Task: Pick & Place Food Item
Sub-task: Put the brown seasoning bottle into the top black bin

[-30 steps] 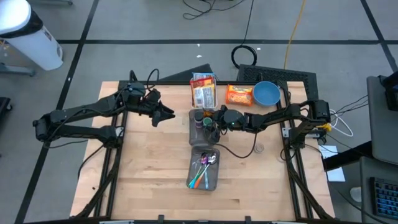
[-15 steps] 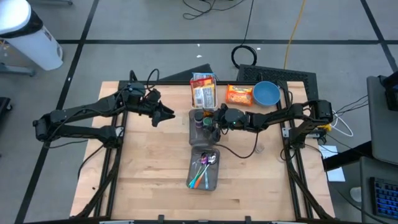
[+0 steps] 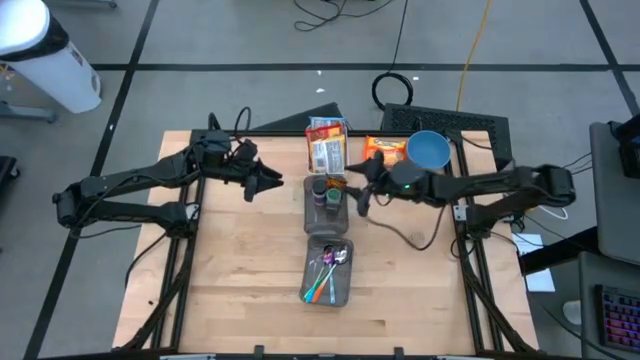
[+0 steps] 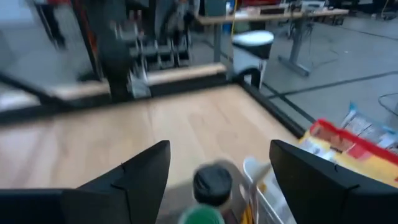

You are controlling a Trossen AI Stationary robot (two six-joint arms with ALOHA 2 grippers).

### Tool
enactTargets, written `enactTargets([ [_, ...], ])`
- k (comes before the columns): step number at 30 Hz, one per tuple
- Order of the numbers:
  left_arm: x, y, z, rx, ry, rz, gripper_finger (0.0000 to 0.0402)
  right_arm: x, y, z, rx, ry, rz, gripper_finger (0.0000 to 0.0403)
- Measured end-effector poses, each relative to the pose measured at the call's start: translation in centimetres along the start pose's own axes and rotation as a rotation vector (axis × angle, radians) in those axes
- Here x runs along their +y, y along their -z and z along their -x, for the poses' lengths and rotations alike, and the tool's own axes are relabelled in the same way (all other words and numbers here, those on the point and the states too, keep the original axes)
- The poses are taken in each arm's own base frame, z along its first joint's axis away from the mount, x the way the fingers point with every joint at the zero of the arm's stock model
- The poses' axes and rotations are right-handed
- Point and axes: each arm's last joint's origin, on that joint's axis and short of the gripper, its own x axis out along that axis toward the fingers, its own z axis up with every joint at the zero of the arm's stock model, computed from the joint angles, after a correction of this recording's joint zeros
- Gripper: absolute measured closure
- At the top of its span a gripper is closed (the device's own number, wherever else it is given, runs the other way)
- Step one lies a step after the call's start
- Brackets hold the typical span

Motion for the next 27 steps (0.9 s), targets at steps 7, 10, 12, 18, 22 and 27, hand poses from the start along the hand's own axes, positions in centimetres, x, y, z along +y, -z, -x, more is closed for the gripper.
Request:
enactTargets([
  [7, 0.0, -0.1, 0.0, -0.006, 0.008, 0.018, 0.0231, -0.4, -3.2, 3.3, -0.150, -0.024, -0.193, 0.0149],
  [10, 0.0, -0.1, 0.0, -0.006, 0.008, 0.027, 0.0231, -0.5, -3.9, 4.1, -0.181, -0.033, -0.210, 0.0177],
  [12, 0.0, -0.1, 0.0, -0.006, 0.008, 0.027, 0.0231, -0.5, -4.2, 4.5, -0.197, -0.036, -0.210, 0.0206],
  [18, -0.1, -0.1, 0.0, -0.013, 0.011, 0.020, 0.0231, -0.6, -4.7, 5.2, -0.224, -0.044, -0.214, 0.0327],
  [22, -0.1, -0.3, 0.0, -0.038, -0.012, 0.014, 0.0231, -0.6, -5.1, 5.7, -0.241, -0.069, -0.204, 0.0394],
  [27, 0.0, -0.3, 0.0, -0.051, -0.038, 0.014, 0.0231, -0.2, -5.6, 6.3, -0.262, -0.230, -0.202, 0.0388],
])
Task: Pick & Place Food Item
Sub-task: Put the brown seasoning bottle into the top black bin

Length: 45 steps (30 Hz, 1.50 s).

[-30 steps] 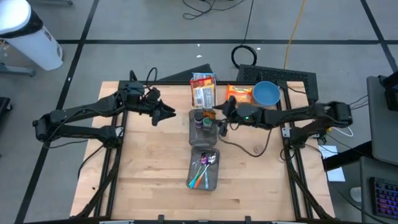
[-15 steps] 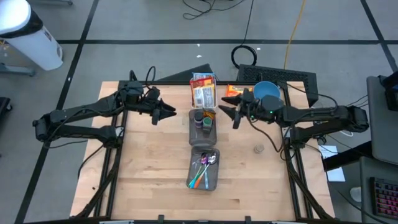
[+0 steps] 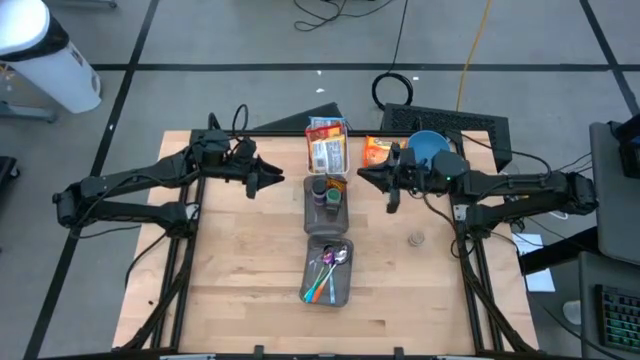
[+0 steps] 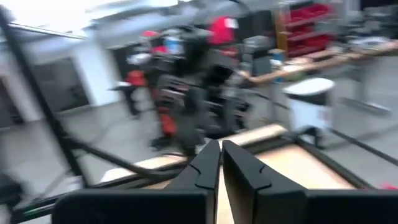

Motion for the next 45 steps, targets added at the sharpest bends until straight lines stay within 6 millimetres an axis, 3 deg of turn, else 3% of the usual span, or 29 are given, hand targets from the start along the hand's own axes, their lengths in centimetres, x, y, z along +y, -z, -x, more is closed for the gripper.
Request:
enactTargets([
  [8, -0.2, 0.0, 0.0, 0.006, 0.023, 0.037, 0.0231, 1.1, -0.8, 0.7, 0.011, -0.310, -0.038, 0.0402],
  [15, -1.2, 0.1, -0.3, 0.009, 0.076, 0.343, 0.0231, 1.4, -0.8, 0.8, 0.057, -0.408, -0.123, 0.0399],
  [21, -2.3, -0.7, -0.4, -0.095, 0.141, 0.554, 0.0231, 1.6, -0.7, 0.9, 0.102, -0.470, -0.209, 0.0401],
  [35, -3.2, -2.9, 0.4, -0.412, 0.199, 0.546, 0.0231, 1.6, -0.8, 0.9, 0.093, -0.468, -0.220, 0.0399],
  [45, -2.8, -3.3, 0.6, -0.525, 0.074, 0.311, 0.0231, 1.4, -0.7, 0.7, 0.074, -0.438, -0.164, 0.0392],
])
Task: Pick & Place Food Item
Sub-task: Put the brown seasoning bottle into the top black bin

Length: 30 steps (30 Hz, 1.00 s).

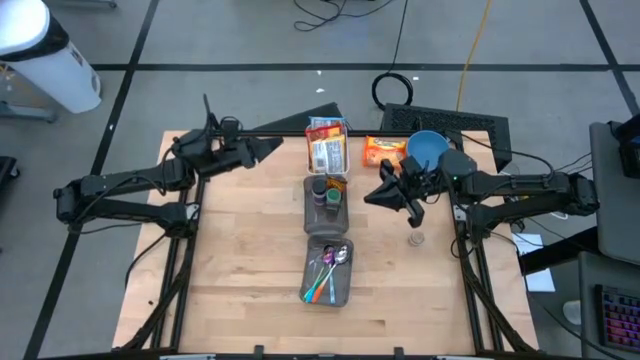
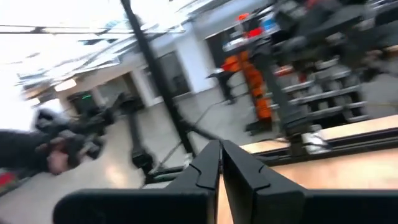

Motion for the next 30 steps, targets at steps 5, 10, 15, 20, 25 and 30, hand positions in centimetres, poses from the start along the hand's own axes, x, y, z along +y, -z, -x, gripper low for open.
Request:
enactTargets([
  [5, 0.0, -0.3, 0.0, 0.020, 0.043, -0.072, 0.0231, -0.9, -0.4, 0.3, -0.075, 0.152, -0.041, 0.0346],
  [10, -0.3, -0.8, 0.2, 0.104, 0.198, -0.188, 0.0231, -1.6, -0.8, 0.7, -0.107, 0.184, -0.170, 0.0259],
  [15, -0.5, -1.3, 0.3, 0.144, 0.306, -0.217, 0.0231, -1.5, -1.6, 1.6, -0.078, 0.067, -0.294, 0.0184],
  [20, -0.6, -1.2, 0.4, 0.189, 0.357, -0.245, 0.0231, 0.0, -2.2, 3.8, -0.050, 0.072, -0.373, 0.0165],
  [25, -0.6, -1.1, 0.5, 0.211, 0.386, -0.270, 0.0231, 2.0, -2.5, 6.7, -0.070, 0.184, -0.335, 0.0193],
  [30, -0.4, -0.9, 0.5, 0.251, 0.383, -0.264, 0.0231, 3.4, -0.8, 8.3, 0.045, 0.315, -0.307, 0.0224],
])
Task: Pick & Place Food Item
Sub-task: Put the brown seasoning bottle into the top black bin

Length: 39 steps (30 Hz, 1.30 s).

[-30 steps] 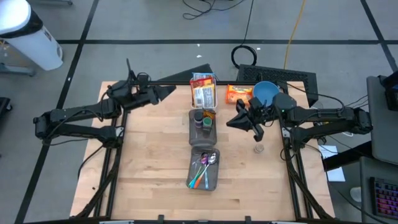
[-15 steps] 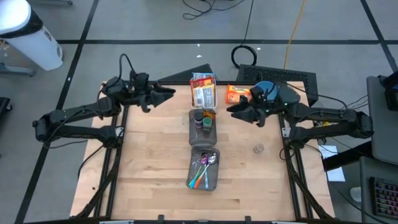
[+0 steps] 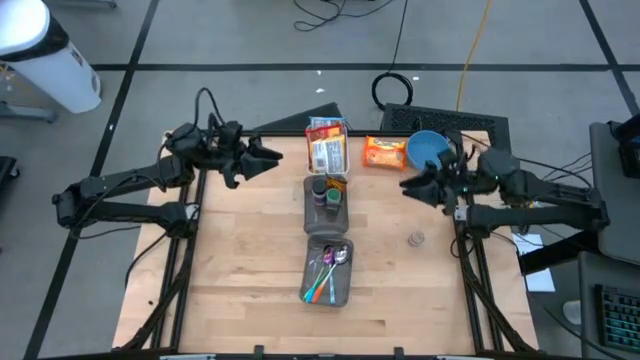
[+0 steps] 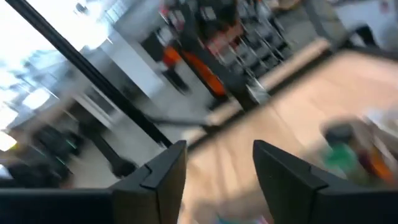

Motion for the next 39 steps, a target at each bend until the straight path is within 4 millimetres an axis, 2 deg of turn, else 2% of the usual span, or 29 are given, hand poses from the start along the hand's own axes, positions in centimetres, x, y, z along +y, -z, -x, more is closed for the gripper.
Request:
enactTargets([
  [3, 0.3, 0.4, 0.0, 0.033, -0.032, 0.017, 0.0231, -0.4, 1.9, 0.0, 0.141, 0.104, 0.033, 0.0237],
  [9, 0.5, 0.7, -0.1, 0.033, -0.088, 0.027, 0.0231, -1.2, 6.2, -0.1, 0.565, 0.251, 0.048, 0.0245],
  [14, 0.6, 0.8, -0.3, -0.009, -0.159, -0.003, 0.0231, -1.5, 8.3, 0.4, 0.767, 0.356, 0.166, 0.0245],
  [20, 0.5, 0.9, -0.4, -0.036, -0.200, -0.003, 0.0231, -2.1, 9.4, 1.4, 0.838, 0.427, 0.227, 0.0245],
  [27, 0.2, 1.2, -0.7, -0.056, -0.238, 0.000, 0.0231, -3.9, 12.3, 1.4, 0.906, 0.410, 0.229, 0.0245],
  [33, 0.0, 1.5, -0.8, -0.058, -0.261, 0.005, 0.0231, -5.6, 14.0, 1.3, 0.872, 0.495, 0.285, 0.0245],
  [39, 0.1, 1.8, -0.8, -0.040, -0.284, 0.015, 0.0231, -6.3, 14.8, 1.2, 0.862, 0.496, 0.282, 0.0245],
])
